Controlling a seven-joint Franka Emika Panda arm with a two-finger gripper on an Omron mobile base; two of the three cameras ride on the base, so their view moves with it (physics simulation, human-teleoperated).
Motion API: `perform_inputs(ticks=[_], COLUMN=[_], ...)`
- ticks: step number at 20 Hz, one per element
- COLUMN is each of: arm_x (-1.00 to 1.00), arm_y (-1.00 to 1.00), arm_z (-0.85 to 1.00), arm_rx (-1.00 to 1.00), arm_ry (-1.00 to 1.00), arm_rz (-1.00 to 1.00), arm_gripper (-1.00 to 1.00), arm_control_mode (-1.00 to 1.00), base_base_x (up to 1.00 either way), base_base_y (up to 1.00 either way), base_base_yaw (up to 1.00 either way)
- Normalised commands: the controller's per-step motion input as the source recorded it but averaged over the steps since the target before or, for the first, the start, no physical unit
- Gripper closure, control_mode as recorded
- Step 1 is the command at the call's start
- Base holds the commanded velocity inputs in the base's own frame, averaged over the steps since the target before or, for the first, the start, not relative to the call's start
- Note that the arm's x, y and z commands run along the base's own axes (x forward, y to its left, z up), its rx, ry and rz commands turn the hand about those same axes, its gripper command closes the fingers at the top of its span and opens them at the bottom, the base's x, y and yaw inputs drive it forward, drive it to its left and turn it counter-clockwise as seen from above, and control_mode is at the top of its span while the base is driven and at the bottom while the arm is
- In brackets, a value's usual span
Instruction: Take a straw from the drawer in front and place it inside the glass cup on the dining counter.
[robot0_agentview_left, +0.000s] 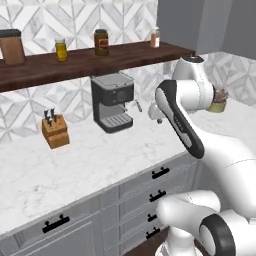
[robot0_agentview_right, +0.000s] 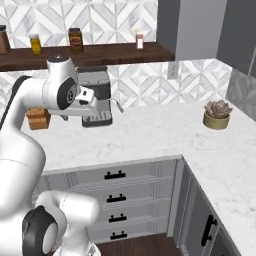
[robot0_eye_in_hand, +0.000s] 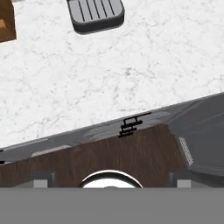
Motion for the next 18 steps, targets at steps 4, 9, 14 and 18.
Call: perform_inputs(ticks=[4, 9, 14, 18], arm_x=[0.00, 0.00, 0.00, 0.00], arm_y=[0.00, 0.00, 0.00, 0.00], arm_z=[0.00, 0.00, 0.00, 0.00], arm_rx=[0.00, 0.00, 0.00, 0.00], arm_ry=[0.00, 0.00, 0.00, 0.00], arm_rz=[0.00, 0.00, 0.00, 0.00], arm_gripper=[-1.00, -1.00, -1.00, -1.00], arm_control_mode=[1.00, 1.00, 1.00, 1.00], base_base_x=[0.00, -0.03, -0.29, -0.52], base_base_y=[0.68, 0.65, 0.64, 0.50], base_base_yaw=[-0.61, -0.61, -0.56, -0.51])
